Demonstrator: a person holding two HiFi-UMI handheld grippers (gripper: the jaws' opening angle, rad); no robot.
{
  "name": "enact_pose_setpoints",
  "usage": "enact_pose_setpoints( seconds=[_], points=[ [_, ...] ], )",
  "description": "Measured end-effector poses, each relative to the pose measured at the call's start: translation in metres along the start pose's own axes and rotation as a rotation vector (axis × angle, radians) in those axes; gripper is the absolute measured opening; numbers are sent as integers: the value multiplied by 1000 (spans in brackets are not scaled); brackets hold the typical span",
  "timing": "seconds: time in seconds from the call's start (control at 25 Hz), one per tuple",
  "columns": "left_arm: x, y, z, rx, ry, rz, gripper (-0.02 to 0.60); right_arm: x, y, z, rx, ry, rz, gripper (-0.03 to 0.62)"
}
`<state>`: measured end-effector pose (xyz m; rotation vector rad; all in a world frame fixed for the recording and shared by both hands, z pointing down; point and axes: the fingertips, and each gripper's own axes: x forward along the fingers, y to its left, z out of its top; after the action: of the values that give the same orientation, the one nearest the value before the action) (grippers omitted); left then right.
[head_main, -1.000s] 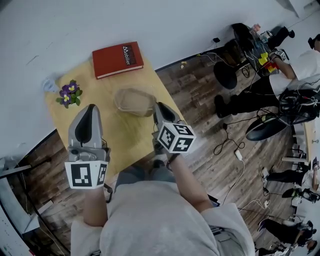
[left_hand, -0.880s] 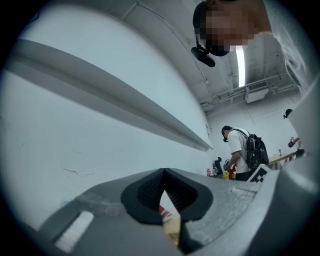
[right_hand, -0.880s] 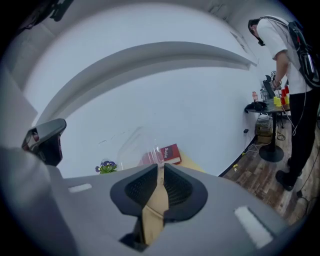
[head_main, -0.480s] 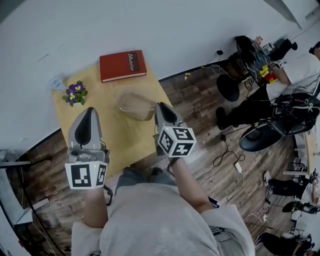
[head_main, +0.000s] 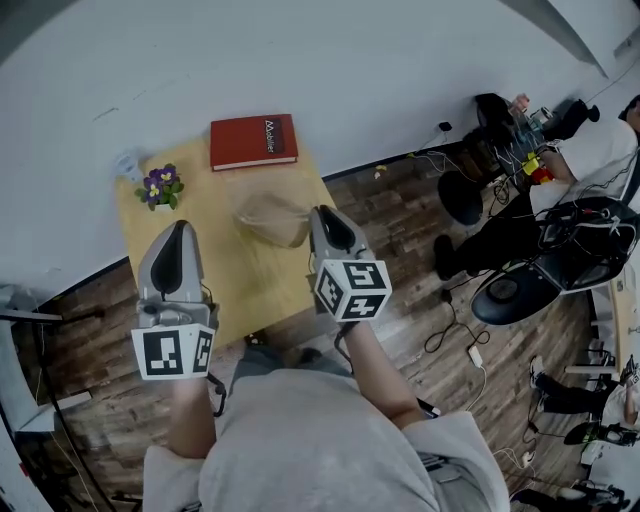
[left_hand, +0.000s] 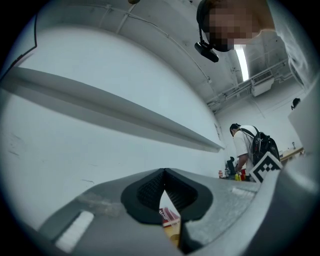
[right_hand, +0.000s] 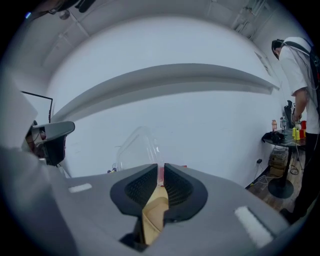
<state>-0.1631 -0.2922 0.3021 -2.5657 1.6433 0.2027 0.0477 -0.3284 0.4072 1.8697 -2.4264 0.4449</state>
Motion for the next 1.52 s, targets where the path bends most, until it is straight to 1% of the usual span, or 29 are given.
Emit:
enact_pose_setpoints(
  seconds=[0.6,0.96,1.52],
  points=[
    [-25,-13,20,22,-29,81,3,-27,5,37,-95,-82,38,40],
    [-39,-31,28,33,-47,99,3,-52,2,54,-129,-134,59,40],
    [-56,-67,29,37,-44,112,3,-96,-8,67,-167,-196,78,40]
  ],
)
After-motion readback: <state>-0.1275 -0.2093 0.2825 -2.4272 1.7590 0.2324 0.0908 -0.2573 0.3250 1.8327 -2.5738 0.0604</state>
